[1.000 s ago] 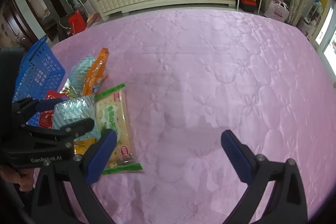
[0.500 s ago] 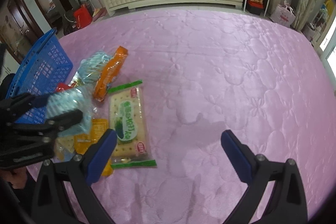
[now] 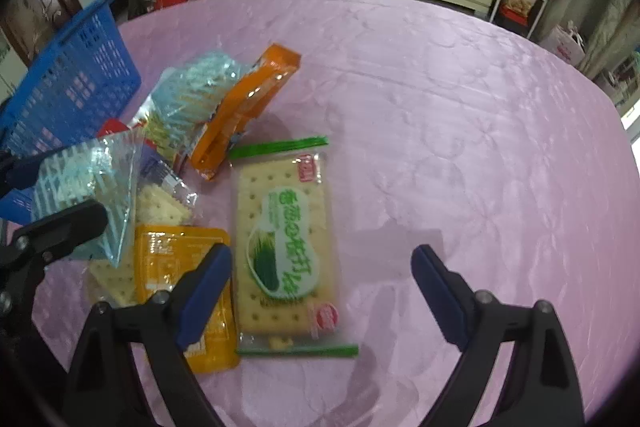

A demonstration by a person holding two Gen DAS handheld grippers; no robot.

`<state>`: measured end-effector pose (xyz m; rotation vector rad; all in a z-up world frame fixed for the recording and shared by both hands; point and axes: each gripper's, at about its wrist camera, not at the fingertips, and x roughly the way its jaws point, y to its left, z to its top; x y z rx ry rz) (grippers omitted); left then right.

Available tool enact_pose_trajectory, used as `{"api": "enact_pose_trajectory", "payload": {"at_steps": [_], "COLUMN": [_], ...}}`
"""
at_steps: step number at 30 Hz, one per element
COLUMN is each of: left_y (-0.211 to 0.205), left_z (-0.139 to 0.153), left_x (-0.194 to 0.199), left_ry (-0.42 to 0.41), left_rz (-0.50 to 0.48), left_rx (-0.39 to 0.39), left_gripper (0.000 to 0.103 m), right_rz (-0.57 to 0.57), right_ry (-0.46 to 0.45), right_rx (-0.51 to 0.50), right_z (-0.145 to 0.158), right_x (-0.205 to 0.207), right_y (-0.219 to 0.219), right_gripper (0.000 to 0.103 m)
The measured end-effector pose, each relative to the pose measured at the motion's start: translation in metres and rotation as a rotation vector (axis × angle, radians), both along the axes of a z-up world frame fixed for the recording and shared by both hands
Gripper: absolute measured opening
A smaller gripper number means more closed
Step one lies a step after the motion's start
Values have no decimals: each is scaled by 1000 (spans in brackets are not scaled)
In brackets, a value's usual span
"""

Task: Organize snacks
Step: 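Close the left tool on the blue-striped bag while the right tool grasps the green-label cracker pack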

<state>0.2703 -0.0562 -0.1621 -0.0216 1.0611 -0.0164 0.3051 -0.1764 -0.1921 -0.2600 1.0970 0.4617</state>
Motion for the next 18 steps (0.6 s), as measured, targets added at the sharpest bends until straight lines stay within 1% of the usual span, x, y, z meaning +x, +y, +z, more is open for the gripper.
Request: {"api": "enact_pose_trajectory", "payload": {"at_steps": [2,5,8,9,10,11,15,18], "left_y": [2,5,9,11,12,13,18,22], "left_z": [-4,-9,-11,-11,-10,-10,-7,0], "left_x": [4,7,8,7,6,6,2,-5], "left_ry": [2,4,4,0,-2,-2,-6,-17], "left_rz": [-3,-4,1,1,-1,-3,3,10], "left_rx": [-5,-15,-25,-31,-33,-34,-38,-49], "left_gripper": [65,65,65,65,65,65,65,65], "right_rz": [2,11,27,35,43,46,37,19], "right_ry": [6,27,19,4,-7,-13,6,7], "right_rx": [-27,-20,-47,-56,-58,-54,-36,-18], "right_z": [-7,-13,-19,-19,-18,-15,-11,-3], "right_x": [3,9,9,7,5,4,1,-5], "right_y": [5,11,16,18,18,18,12,6], "right_gripper": [92,92,91,86,77,59,58,58]}}
